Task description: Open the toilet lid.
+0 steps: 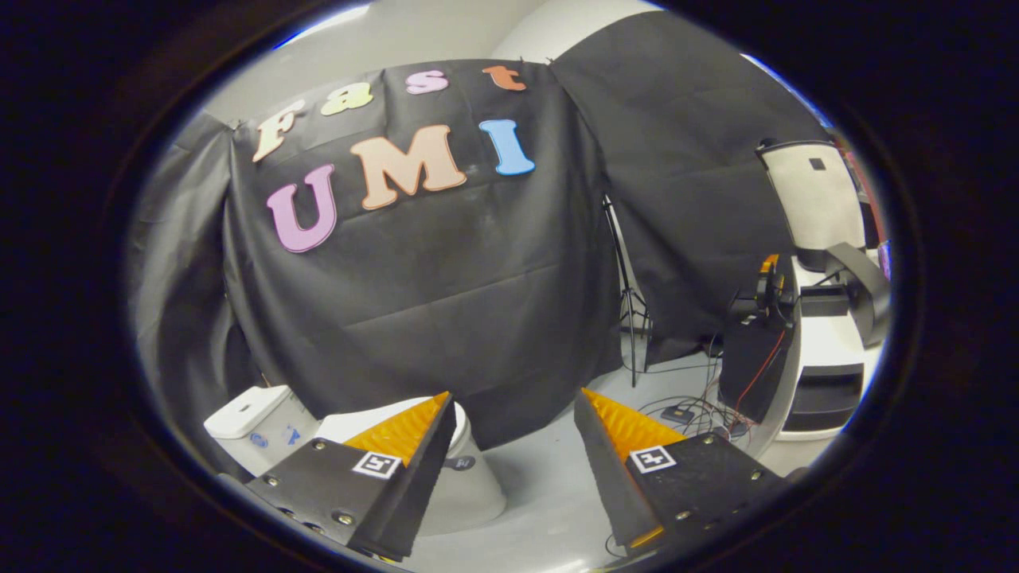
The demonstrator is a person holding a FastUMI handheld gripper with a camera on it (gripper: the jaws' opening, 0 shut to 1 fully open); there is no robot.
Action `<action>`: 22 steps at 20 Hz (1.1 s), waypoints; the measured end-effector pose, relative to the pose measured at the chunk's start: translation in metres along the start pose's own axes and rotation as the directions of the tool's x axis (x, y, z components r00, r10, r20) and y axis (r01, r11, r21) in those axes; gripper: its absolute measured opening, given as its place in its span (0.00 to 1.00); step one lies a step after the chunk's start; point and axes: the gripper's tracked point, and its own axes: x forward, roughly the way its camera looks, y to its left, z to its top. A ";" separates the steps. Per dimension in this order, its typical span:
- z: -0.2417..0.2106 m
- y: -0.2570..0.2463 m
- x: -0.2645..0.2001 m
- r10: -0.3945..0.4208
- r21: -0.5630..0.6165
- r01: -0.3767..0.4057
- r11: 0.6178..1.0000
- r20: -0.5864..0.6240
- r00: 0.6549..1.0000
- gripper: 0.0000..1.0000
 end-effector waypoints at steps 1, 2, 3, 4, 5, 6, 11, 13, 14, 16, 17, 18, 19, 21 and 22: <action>-0.002 0.000 0.002 0.002 0.003 -0.002 1.000 -0.006 1.000 0.89; -0.005 0.000 0.003 0.003 0.004 -0.003 1.000 -0.016 1.000 0.89; -0.009 0.000 0.005 0.001 0.002 -0.001 1.000 -0.030 1.000 0.89; -0.016 0.000 0.008 -0.002 -0.001 0.002 1.000 -0.048 0.999 0.89; -0.020 0.001 0.011 0.002 0.000 -0.002 1.000 -0.067 0.998 0.89; -0.021 0.004 0.014 0.007 0.006 -0.006 1.000 -0.077 0.997 0.89; -0.032 0.025 0.043 0.072 0.094 -0.065 0.993 -0.076 0.995 0.78; -0.039 0.034 0.058 0.109 0.163 -0.096 0.982 -0.073 0.991 0.78; -0.047 0.038 0.065 0.122 0.196 -0.104 0.975 -0.084 0.989 0.78; -0.061 0.043 0.079 0.143 0.268 -0.112 0.957 -0.099 0.985 0.77; -0.067 0.042 0.087 0.142 0.316 -0.105 0.943 -0.095 0.985 0.77; -0.071 0.040 0.091 0.135 0.370 -0.096 0.924 -0.081 0.987 0.76; -0.077 0.038 0.096 0.124 0.424 -0.086 0.902 -0.063 0.990 0.74; -0.098 0.035 0.100 0.087 0.517 -0.047 0.855 -0.052 0.995 0.73; -0.111 0.037 0.105 0.072 0.553 -0.029 0.833 -0.055 0.996 0.73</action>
